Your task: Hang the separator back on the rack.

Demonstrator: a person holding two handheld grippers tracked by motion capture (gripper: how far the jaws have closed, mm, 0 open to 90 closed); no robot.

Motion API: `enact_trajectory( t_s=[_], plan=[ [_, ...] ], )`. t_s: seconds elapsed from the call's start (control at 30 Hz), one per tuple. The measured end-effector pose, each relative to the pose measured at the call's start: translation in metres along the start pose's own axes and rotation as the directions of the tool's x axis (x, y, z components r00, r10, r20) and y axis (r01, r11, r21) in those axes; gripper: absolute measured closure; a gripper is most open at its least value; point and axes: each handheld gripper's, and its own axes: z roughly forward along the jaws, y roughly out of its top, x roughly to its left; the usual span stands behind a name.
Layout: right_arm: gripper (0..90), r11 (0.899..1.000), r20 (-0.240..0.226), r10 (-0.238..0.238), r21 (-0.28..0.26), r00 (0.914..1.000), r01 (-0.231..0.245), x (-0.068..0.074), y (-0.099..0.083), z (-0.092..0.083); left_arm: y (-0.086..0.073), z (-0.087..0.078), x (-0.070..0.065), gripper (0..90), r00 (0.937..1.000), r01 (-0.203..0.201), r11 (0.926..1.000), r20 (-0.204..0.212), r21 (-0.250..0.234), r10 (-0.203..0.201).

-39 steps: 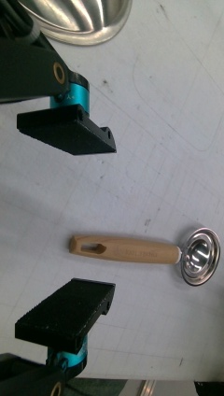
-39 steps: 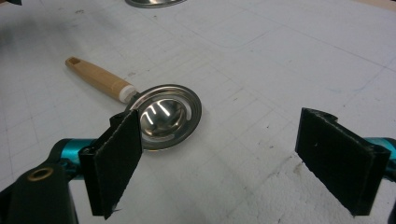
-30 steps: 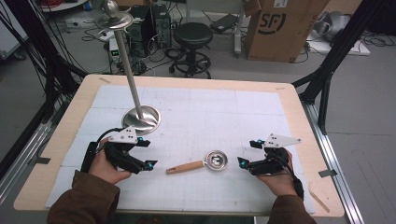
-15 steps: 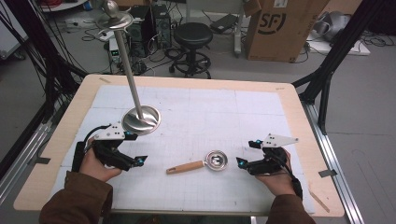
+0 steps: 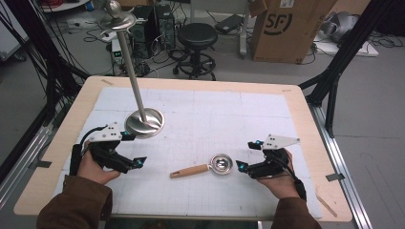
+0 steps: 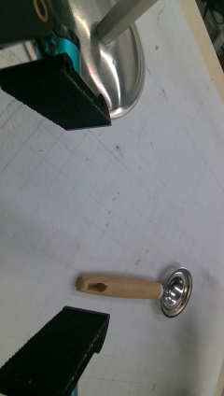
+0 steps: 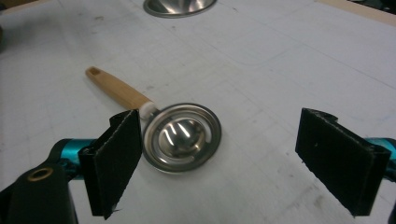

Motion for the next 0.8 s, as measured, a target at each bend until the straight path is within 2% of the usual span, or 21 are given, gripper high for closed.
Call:
enact_trajectory(
  t_s=[0.17,0.5,0.57,0.7,0.8],
  plan=[
    [13.6,0.998,-0.046,-0.054,0.018,0.9975,0.055,0.011,0.014,0.007,-0.001,-0.004,0.0,6.8,0.9999,0.007,0.9999,-0.013,-0.008,-0.007],
    [13.7,0.992,-0.096,-0.093,0.072,0.991,0.1,0.015,0.029,0.023,-0.001,-0.006,0.002,6.8,0.9998,0.009,0.9998,-0.016,-0.016,-0.009],
    [13.6,0.99,-0.09,-0.105,0.083,0.9904,0.112,0.016,0.034,0.027,-0.001,-0.007,0.002,6.8,0.9998,0.009,0.9998,-0.018,-0.017,-0.01],
    [13.6,0.984,-0.112,-0.12,0.116,0.9864,0.133,0.018,0.042,0.037,0.0,-0.007,0.002,6.9,0.9998,0.01,0.9997,-0.018,-0.021,-0.01],
    [13.5,0.975,-0.126,-0.131,0.161,0.9834,0.151,0.021,0.048,0.047,0.0,-0.009,0.002,6.8,0.9998,0.003,0.9998,-0.02,-0.019,-0.003]
  ],
)
